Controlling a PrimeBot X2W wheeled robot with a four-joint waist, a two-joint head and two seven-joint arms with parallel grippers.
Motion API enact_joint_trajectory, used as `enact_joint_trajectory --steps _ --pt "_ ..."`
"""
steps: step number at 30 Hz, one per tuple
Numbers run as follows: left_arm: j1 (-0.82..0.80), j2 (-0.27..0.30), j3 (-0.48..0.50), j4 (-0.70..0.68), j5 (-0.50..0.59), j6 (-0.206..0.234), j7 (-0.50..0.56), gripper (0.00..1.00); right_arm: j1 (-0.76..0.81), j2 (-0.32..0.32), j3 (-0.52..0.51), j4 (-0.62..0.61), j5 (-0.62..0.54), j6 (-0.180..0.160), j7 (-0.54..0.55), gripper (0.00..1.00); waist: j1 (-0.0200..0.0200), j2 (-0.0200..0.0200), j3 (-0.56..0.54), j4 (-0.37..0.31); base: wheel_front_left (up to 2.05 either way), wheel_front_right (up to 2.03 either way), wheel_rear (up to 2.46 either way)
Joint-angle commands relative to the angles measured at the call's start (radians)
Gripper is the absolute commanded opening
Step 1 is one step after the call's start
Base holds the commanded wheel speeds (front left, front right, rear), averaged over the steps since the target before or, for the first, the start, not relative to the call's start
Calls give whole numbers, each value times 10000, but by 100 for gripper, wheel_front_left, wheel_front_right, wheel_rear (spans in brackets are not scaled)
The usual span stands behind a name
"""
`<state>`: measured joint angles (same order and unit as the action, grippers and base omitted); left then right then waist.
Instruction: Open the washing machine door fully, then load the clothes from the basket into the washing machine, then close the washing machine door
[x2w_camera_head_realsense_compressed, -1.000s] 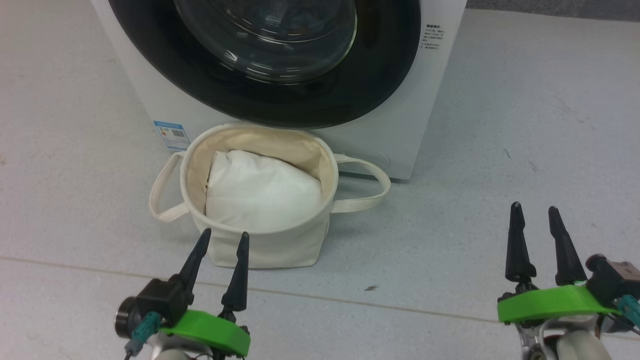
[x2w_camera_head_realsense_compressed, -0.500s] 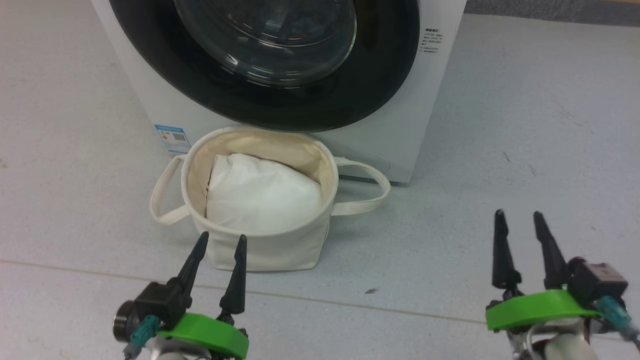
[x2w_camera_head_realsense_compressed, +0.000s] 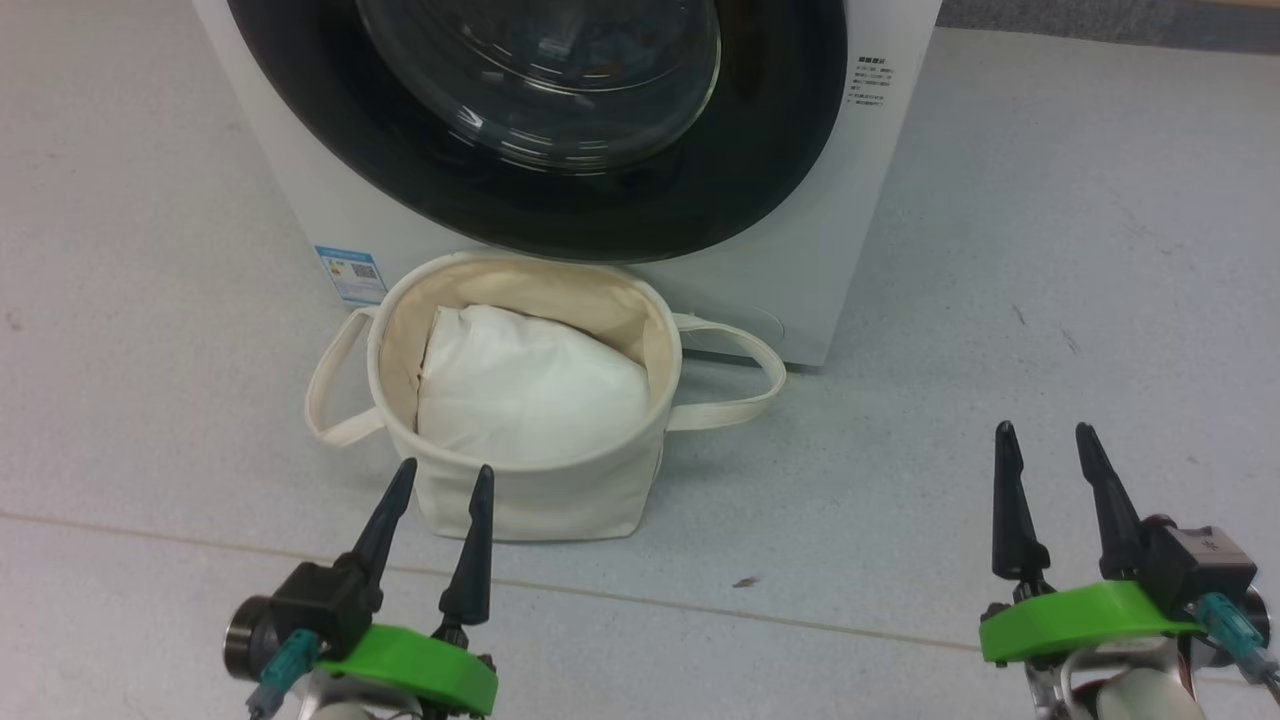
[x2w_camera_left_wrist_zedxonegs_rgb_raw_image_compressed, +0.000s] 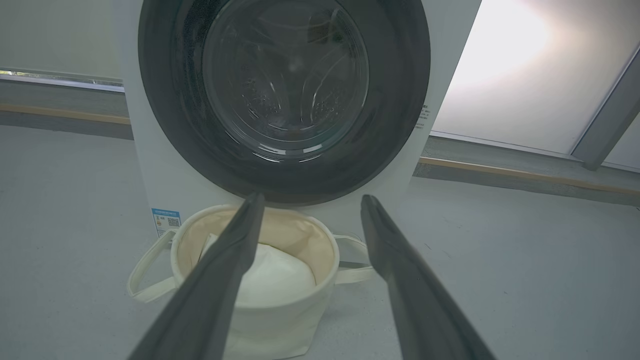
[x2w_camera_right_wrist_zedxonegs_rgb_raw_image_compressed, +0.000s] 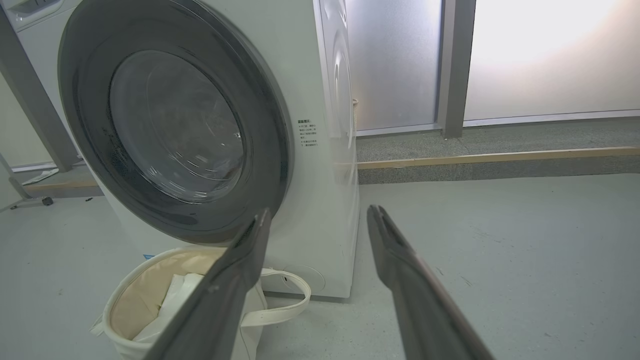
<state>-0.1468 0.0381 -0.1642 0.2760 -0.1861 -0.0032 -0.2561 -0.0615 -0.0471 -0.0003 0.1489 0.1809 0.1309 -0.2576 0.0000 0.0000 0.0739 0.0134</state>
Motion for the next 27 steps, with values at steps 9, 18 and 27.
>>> enact_joint_trajectory --steps 9,18,27 --pt "-99 122 332 -419 48 43 -57 100 -180 -31 210 -269 -260 -2 -42 100 0 0 -95 54 0 0 0" --pt "-40 122 330 -431 94 36 -57 100 -188 -31 233 -236 -289 -2 -42 100 0 0 -117 1 0 0 0" --pt "-37 122 348 -380 -282 58 -57 100 -193 -31 120 -192 -302 -2 -42 100 0 0 -150 -70 0 0 0"
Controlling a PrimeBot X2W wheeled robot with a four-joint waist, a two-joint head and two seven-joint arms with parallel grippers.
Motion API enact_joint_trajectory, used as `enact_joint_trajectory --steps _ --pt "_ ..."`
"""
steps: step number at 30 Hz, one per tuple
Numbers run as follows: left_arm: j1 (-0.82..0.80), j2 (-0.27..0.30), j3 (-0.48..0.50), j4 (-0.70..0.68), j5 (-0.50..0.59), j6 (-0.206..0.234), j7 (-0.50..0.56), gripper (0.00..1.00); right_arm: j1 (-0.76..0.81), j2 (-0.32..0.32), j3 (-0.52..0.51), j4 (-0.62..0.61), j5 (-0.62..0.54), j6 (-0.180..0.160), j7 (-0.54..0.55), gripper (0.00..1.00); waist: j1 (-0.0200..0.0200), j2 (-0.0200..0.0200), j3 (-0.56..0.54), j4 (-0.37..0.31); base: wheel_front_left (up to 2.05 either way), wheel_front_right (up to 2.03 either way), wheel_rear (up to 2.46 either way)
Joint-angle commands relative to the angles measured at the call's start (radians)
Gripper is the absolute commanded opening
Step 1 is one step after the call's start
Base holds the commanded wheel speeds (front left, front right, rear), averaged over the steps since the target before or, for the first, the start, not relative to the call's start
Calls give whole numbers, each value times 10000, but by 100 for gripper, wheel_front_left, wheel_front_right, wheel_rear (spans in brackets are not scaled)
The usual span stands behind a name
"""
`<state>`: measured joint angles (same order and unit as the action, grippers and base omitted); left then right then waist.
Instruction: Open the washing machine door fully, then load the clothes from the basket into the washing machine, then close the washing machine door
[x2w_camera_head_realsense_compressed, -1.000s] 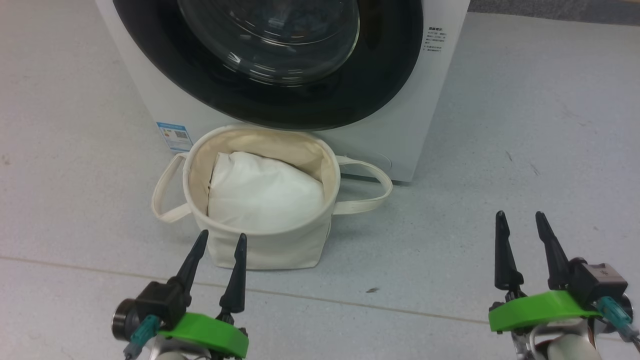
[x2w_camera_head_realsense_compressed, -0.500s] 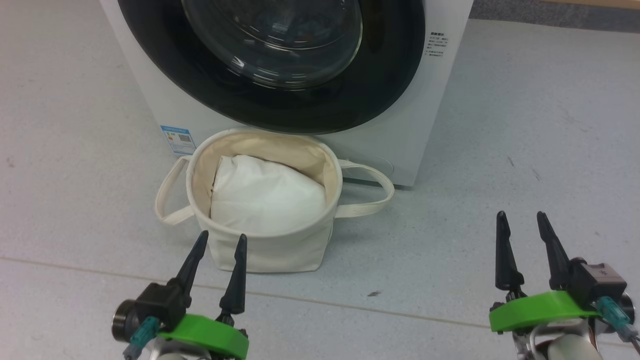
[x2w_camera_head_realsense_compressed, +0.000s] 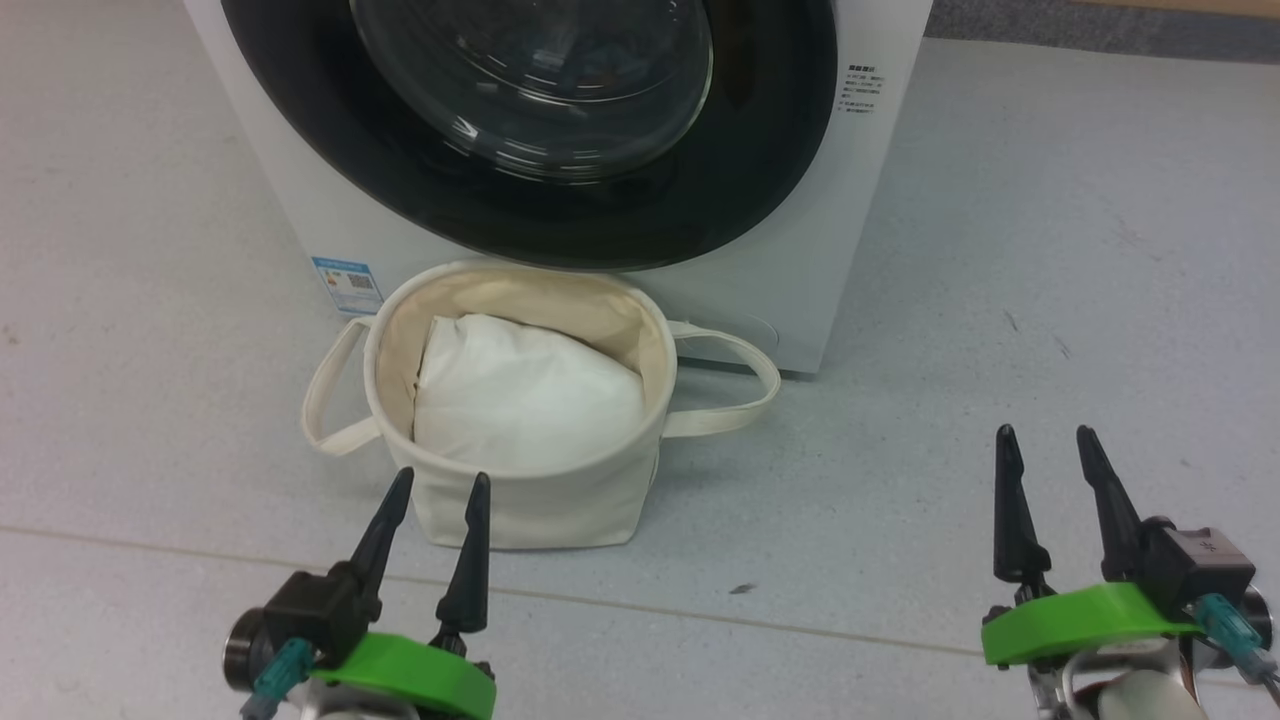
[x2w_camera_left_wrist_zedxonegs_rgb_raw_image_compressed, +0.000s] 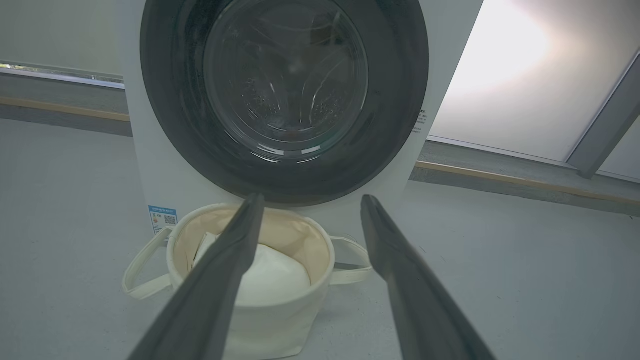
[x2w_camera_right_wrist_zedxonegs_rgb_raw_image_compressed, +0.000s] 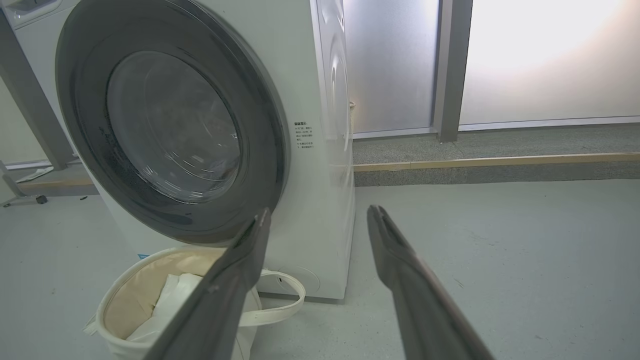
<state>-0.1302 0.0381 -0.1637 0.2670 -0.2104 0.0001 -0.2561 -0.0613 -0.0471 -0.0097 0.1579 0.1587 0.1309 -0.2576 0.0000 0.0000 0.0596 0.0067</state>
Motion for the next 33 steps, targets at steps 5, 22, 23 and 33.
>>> enact_joint_trajectory --steps 5,22,23,33 --pt "22 -15 -20 182 -43 -4 6 0 18 2 14 178 8 0 8 0 0 0 -43 -12 0 0 0" --pt "240 -3 263 510 -1666 -156 437 0 140 -77 23 635 1798 0 348 0 1 0 -106 -20 0 0 0" --pt "239 -2 286 504 -1778 -166 466 0 133 -82 21 638 1919 0 373 0 1 0 -110 -21 0 0 0" --pt "236 10 514 440 -2893 -270 761 0 79 -127 -7 660 3127 0 622 0 1 0 -151 -25 0 0 0"
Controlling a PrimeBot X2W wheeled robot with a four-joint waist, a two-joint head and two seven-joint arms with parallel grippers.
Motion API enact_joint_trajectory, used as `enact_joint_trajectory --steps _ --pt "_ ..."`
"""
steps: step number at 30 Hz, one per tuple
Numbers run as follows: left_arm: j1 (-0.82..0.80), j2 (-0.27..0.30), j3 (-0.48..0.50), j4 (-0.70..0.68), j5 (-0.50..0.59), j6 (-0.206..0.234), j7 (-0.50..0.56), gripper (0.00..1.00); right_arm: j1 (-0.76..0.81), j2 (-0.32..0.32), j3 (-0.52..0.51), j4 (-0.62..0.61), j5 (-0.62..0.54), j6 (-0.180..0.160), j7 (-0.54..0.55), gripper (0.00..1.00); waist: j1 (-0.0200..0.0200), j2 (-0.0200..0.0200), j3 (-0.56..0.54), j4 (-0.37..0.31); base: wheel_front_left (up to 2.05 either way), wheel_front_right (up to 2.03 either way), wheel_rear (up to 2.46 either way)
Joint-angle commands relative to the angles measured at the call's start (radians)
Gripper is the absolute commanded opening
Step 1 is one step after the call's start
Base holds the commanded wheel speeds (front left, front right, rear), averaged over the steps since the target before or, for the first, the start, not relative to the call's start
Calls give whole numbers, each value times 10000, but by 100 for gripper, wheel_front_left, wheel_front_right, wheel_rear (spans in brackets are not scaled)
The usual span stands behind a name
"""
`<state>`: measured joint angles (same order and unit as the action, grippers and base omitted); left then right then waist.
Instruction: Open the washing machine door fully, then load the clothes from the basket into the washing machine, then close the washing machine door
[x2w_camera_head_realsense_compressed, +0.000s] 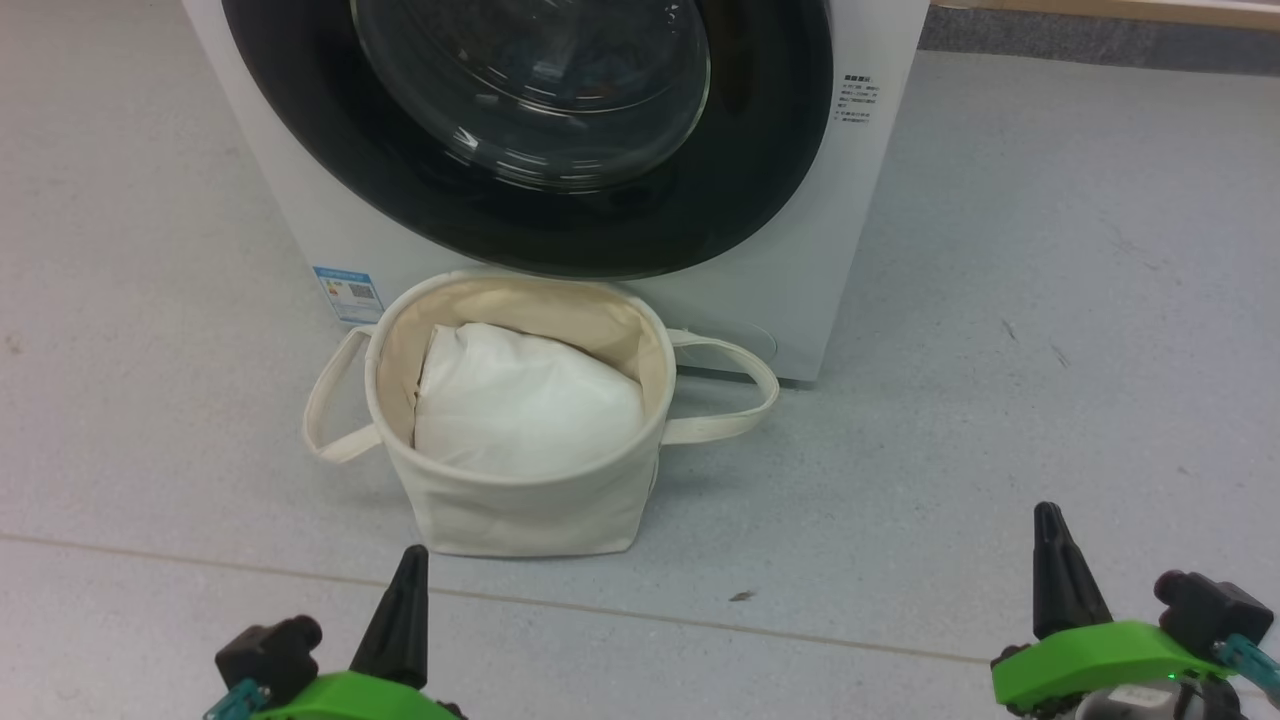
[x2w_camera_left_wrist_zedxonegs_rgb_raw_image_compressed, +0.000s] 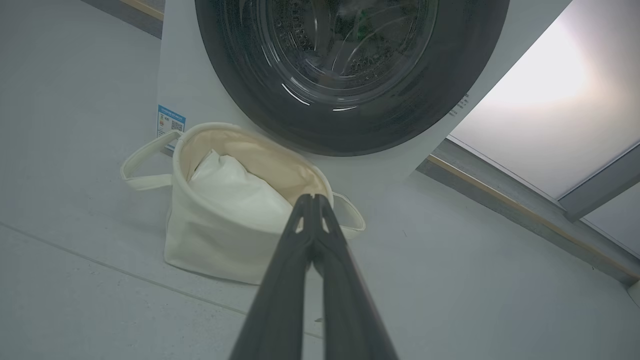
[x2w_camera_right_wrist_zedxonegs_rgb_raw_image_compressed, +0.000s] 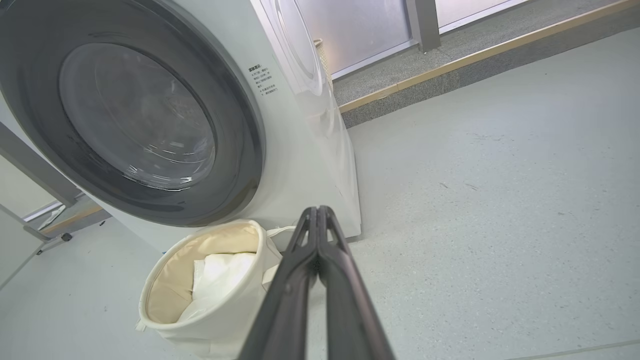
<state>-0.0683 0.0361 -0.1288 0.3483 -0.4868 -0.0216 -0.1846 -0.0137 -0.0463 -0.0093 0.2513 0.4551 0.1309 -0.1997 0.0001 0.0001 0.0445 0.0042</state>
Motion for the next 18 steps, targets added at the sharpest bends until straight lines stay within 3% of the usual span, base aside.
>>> enact_joint_trajectory --steps 1,18 --pt "-383 30 188 -379 -241 -64 76 0 -403 -139 -15 -272 282 0 69 0 0 -1 -4 -1 0 0 0" --pt "-386 49 573 -491 -2134 -241 576 0 -488 -193 -94 -242 2304 -1 517 0 0 -1 -75 -8 0 0 0"
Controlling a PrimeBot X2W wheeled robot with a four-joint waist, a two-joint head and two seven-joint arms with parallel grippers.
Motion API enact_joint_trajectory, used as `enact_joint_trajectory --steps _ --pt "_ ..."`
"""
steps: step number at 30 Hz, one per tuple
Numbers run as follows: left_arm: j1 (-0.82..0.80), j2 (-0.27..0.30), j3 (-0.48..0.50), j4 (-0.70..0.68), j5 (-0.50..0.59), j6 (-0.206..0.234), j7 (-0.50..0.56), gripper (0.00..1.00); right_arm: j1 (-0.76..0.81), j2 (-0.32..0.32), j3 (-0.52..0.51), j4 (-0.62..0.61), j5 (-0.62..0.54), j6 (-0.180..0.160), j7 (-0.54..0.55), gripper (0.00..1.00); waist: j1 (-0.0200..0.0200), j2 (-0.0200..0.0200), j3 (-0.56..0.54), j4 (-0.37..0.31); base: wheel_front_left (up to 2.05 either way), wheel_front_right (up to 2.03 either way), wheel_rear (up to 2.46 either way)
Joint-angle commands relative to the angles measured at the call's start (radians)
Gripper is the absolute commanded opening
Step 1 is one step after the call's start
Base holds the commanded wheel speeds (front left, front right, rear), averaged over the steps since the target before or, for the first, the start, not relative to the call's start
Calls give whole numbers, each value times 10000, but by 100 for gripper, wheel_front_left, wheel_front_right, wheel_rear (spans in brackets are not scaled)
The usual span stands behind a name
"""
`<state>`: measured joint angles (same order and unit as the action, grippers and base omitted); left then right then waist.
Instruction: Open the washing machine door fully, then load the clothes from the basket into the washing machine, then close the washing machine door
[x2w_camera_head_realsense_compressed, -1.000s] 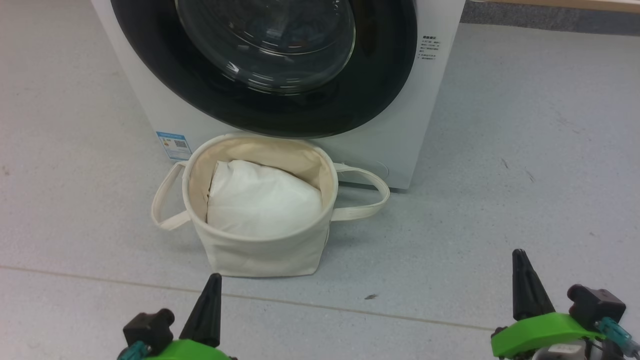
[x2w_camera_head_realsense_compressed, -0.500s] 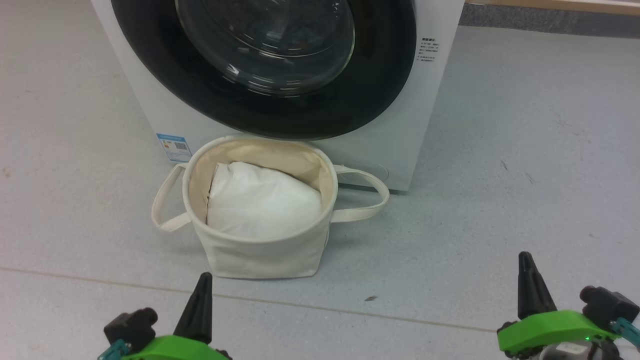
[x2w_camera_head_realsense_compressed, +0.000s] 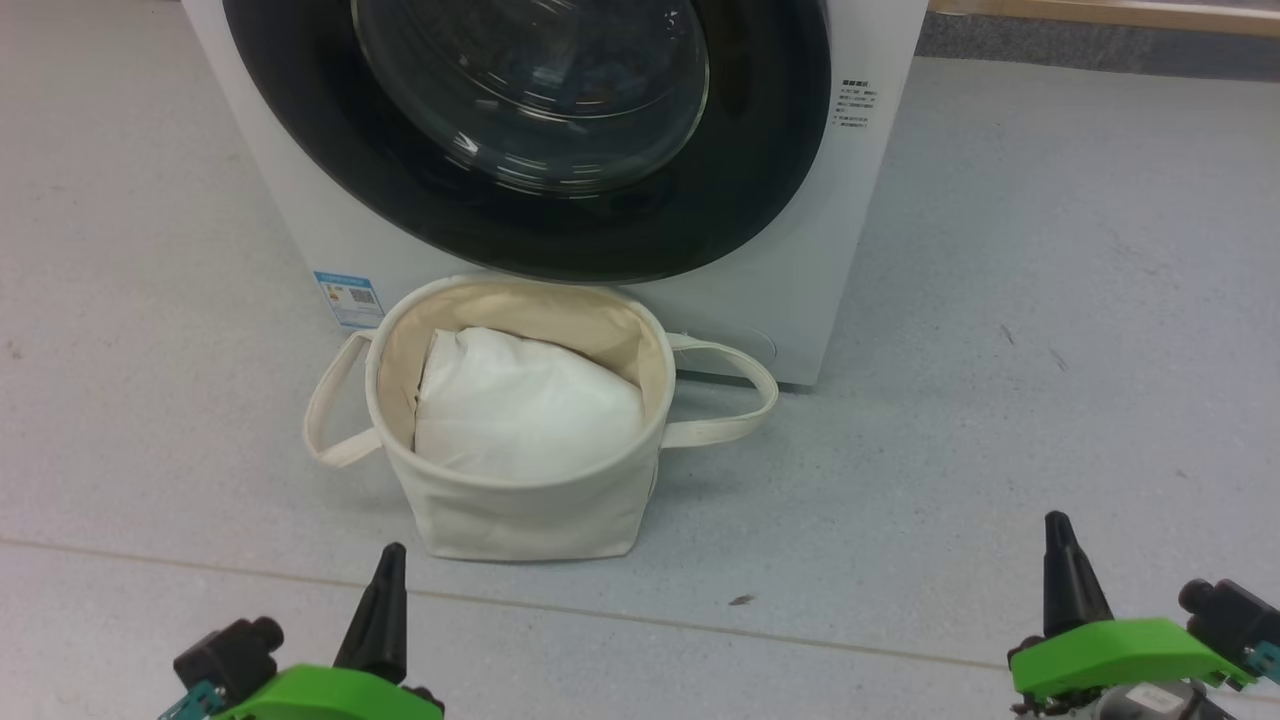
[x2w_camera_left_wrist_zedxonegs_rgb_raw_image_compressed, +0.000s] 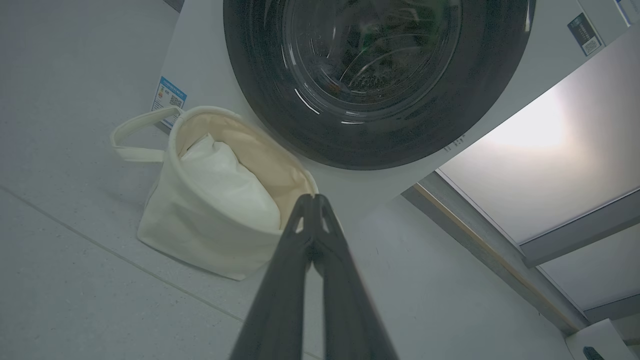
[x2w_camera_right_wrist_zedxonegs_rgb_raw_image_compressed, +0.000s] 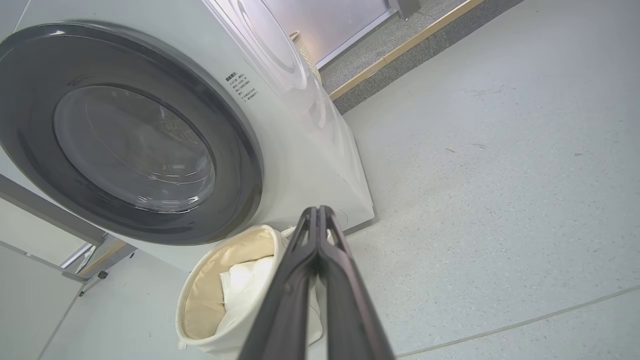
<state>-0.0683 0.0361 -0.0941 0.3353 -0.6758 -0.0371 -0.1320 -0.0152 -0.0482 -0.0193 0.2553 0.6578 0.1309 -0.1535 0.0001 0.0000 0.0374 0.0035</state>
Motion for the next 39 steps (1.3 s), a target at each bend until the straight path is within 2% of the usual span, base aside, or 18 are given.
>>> enact_joint_trajectory --steps 1,39 --pt "-386 50 249 -367 -355 -96 80 0 -478 -176 0 -281 396 -1 82 0 0 0 -8 -1 0 0 0" --pt "-392 92 1089 -611 -4478 -482 1169 0 -669 -227 -264 -209 4724 -1 1133 0 0 0 -162 -17 0 0 0"
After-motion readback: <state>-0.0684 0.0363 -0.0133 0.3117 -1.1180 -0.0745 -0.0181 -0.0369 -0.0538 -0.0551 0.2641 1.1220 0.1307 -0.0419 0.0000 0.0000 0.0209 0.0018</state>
